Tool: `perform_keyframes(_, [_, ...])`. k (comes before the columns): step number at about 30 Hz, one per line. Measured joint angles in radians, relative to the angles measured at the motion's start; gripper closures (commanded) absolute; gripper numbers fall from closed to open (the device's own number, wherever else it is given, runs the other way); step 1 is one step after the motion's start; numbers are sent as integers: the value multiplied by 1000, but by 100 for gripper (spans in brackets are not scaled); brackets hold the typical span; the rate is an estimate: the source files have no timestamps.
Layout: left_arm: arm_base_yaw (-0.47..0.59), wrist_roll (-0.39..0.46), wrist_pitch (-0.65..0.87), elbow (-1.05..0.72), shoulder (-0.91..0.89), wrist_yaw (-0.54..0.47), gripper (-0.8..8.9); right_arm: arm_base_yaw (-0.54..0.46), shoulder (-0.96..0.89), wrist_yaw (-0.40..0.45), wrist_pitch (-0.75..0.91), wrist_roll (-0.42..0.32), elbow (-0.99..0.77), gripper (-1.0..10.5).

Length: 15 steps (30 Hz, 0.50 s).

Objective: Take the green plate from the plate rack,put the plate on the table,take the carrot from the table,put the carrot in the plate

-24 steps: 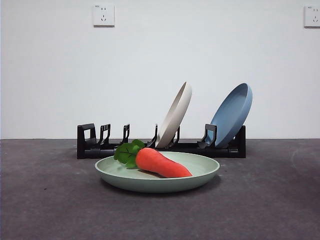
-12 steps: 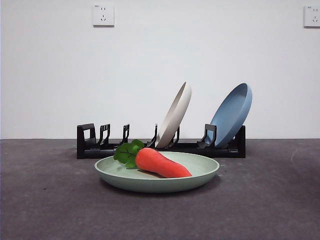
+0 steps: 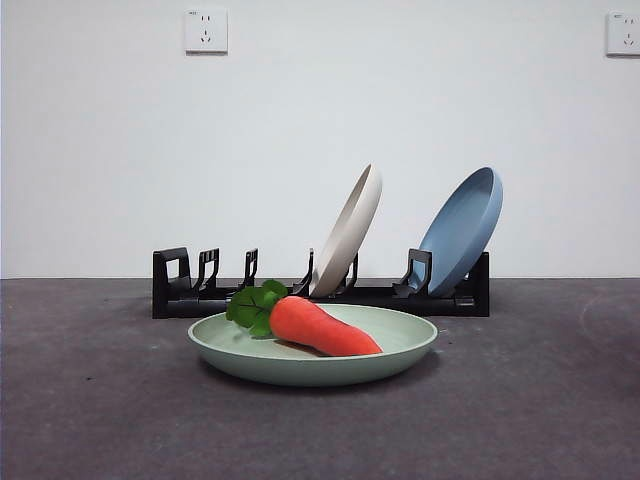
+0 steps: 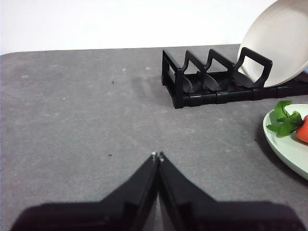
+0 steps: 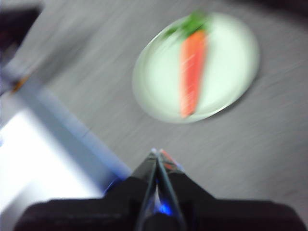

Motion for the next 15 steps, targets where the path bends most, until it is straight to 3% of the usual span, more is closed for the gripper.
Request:
perform_keyframes(6, [0,0,0,0,0,0,816,-212,-174,-55,230,-16,-127,946])
perform_keyframes(11, [0,0,0,0,0,0,816,-394,-364,-58,441,-38,-375,946])
perform_keyframes(15, [0,0,0,0,0,0,816,-468,-527,-54,628,-38,-602,946])
